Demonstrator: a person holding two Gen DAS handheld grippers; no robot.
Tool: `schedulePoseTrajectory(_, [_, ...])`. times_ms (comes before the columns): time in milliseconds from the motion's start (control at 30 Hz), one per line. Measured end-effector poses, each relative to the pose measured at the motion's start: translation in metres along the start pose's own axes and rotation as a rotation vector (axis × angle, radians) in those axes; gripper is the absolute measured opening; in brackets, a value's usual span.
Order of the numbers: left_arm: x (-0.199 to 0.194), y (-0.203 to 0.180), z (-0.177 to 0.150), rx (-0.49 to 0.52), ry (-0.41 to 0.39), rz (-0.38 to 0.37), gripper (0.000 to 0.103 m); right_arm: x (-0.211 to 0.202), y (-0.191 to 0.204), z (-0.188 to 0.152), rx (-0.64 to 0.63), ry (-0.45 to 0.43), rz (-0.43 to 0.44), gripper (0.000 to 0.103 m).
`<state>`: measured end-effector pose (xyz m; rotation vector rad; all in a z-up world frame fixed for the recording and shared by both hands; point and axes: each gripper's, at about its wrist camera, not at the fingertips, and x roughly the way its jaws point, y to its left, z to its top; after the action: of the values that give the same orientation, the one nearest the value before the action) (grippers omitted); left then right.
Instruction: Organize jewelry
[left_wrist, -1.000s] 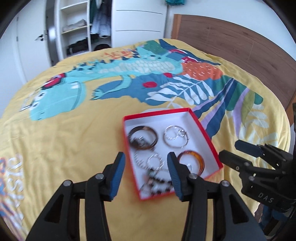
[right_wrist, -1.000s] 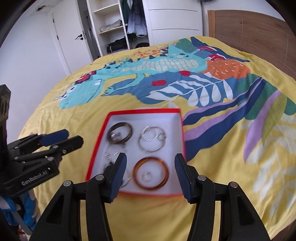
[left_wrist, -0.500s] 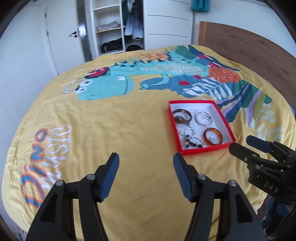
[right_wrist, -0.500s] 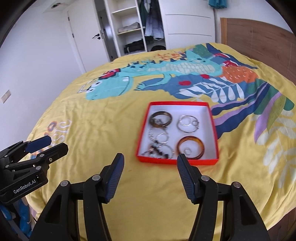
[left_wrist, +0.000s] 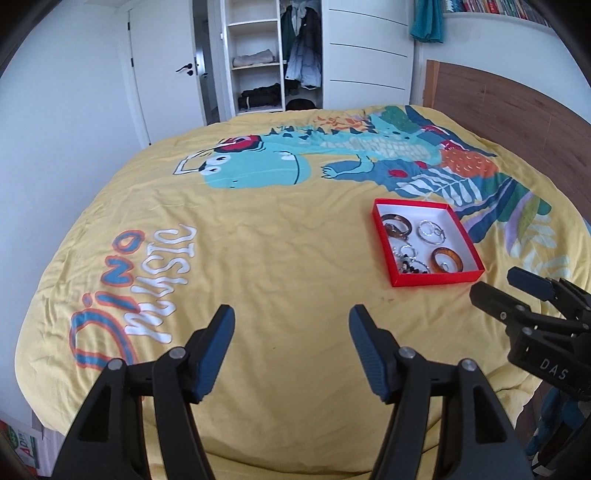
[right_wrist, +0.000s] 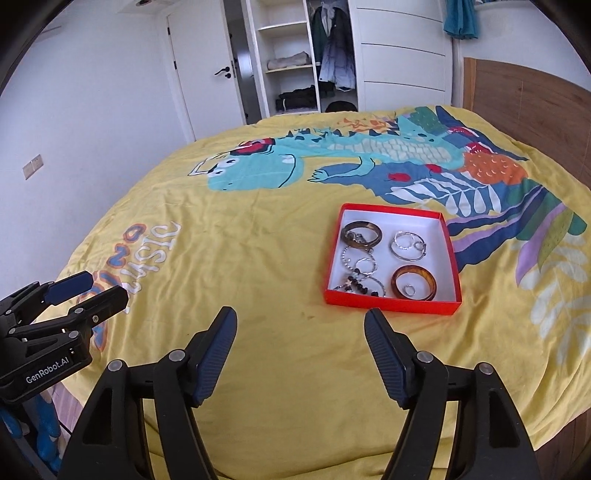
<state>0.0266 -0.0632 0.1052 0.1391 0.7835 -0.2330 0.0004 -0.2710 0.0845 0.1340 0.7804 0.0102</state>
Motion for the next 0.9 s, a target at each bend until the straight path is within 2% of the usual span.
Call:
schedulePoseTrajectory(133, [-0.011, 0.015, -0.012, -0.032, -0.007, 0.034, 0.062, -0.006, 0.007, -0.008, -0.002, -0.003, -0.006, 0.076])
schedulePoseTrajectory(400, [-0.035, 0.037, -0.029, -0.075, -0.024, 0.069, 0.062, -0.018, 0.020, -0.022, -0.017, -0.009, -0.009, 0.079])
schedulePoseTrajectory(467, [-0.039, 0.040, -0.031, -0.082, -0.027, 0.078, 0.062, -0.023, 0.024, -0.023, -0.024, -0.018, -0.007, 0.083])
schedulePoseTrajectory(900, [-0.052, 0.049, -0.045, -0.118, -0.057, 0.080, 0.062, -0.040, 0.031, -0.034, -0.051, -0.041, -0.015, 0.087])
